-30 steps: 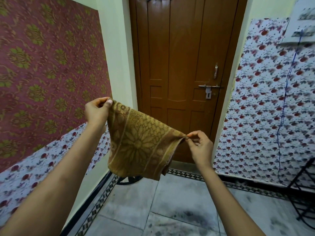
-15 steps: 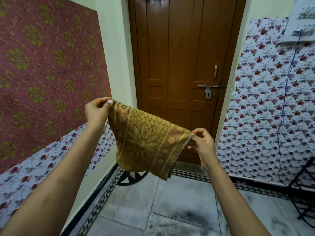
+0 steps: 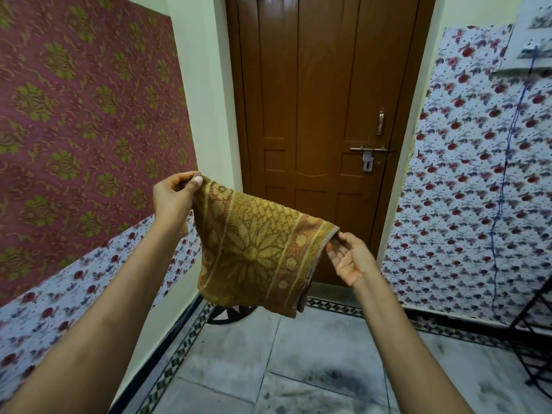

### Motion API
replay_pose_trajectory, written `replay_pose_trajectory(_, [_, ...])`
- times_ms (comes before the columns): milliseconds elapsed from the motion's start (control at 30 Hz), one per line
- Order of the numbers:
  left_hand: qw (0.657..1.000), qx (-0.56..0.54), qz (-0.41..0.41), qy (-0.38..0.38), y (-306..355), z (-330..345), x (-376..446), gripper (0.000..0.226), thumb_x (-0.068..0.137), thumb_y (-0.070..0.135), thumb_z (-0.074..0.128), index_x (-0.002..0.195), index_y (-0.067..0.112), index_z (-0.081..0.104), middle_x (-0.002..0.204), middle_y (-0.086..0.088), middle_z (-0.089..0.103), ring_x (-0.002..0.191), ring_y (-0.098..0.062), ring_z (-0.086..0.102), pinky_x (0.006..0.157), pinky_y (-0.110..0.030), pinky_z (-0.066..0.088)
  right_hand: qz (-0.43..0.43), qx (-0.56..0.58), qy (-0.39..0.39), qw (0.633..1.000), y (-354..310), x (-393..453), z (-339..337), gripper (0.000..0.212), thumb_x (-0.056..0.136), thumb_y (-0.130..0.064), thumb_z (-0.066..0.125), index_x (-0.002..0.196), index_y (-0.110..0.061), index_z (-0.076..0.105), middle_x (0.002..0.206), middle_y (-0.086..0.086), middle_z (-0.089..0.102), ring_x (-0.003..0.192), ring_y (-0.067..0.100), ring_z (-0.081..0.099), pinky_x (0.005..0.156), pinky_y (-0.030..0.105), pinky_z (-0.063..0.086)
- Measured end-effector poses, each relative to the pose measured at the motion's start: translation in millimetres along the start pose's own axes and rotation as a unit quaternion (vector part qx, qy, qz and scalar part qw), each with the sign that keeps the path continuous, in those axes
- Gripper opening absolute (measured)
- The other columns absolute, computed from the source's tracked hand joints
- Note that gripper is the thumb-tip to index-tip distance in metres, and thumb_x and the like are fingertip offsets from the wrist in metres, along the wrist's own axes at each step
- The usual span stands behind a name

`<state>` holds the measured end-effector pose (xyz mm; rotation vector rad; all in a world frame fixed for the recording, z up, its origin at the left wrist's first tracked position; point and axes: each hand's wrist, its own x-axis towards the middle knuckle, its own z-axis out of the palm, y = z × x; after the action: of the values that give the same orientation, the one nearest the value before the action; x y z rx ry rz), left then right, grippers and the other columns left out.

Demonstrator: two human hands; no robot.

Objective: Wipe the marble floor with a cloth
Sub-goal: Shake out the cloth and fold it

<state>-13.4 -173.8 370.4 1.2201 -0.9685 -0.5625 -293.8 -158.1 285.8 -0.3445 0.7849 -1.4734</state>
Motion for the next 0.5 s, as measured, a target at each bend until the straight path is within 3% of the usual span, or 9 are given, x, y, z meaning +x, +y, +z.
replay_pose_trajectory(133, [0.999,-0.029,-0.012,-0.009,7.3,0.6,-0.6,0.02,0.089,0.012,0.061,0.109,0.008,0.066,0.09,-0.001,0.065,0.098,-0.021,0.062,0.085,-0.035,0.054,-0.028,0.0,-0.012,1.0,6.6,4.2,3.3,0.004,0.09,-0.01,0.057,0.091,-0.006,0.058,0.088,0.011,0.066,0.083,0.018,0.065,0.065,0.023,0.057])
replay_pose_trajectory(233, [0.999,-0.034,-0.003,-0.019,15.3,2.5,-1.6,0.021,0.089,0.013,0.061,0.11,0.008,0.066,0.091,-0.001,0.066,0.095,-0.018,0.061,0.083,-0.033,0.054,-0.071,-0.121,0.001,0.99,19.1,9.7,2.7,0.032,0.08,-0.007,0.069,0.111,-0.005,0.059,0.105,0.01,0.065,0.101,0.019,0.061,0.084,0.024,0.052])
replay_pose_trajectory(300, [0.999,-0.027,0.01,-0.024,19.6,3.1,-2.3,0.022,0.089,0.015,0.061,0.11,0.009,0.066,0.093,-0.001,0.066,0.096,-0.018,0.062,0.083,-0.033,0.054,-0.113,-0.195,0.038,0.973,26.4,11.9,3.2,0.041,0.078,-0.002,0.071,0.117,-0.004,0.059,0.106,0.009,0.066,0.099,0.019,0.063,0.08,0.024,0.052])
replay_pose_trajectory(400, [0.999,-0.006,0.026,-0.029,21.4,0.2,-2.0,0.021,0.089,0.016,0.062,0.109,0.011,0.067,0.092,0.001,0.066,0.094,-0.016,0.062,0.082,-0.031,0.054,-0.168,-0.237,0.061,0.955,26.2,8.0,4.1,0.026,0.084,-0.004,0.065,0.11,-0.004,0.062,0.087,-0.001,0.065,0.079,0.007,0.061,0.061,0.014,0.05])
replay_pose_trajectory(433, [0.999,-0.002,0.027,-0.031,20.2,-2.3,-1.1,0.02,0.089,0.016,0.062,0.108,0.011,0.067,0.091,0.001,0.066,0.093,-0.016,0.062,0.081,-0.031,0.054,-0.183,-0.247,0.059,0.95,23.4,7.7,2.7,0.023,0.086,-0.006,0.063,0.108,-0.007,0.062,0.085,-0.004,0.064,0.078,0.004,0.058,0.06,0.014,0.048])
replay_pose_trajectory(500, [0.999,-0.002,0.024,-0.032,16.0,-8.0,0.4,0.019,0.089,0.014,0.061,0.107,0.01,0.067,0.089,0.0,0.066,0.089,-0.015,0.062,0.079,-0.031,0.054,-0.195,-0.235,0.032,0.952,14.9,8.9,-2.1,0.018,0.088,-0.011,0.061,0.106,-0.011,0.063,0.087,-0.005,0.063,0.083,0.004,0.057,0.073,0.02,0.047])
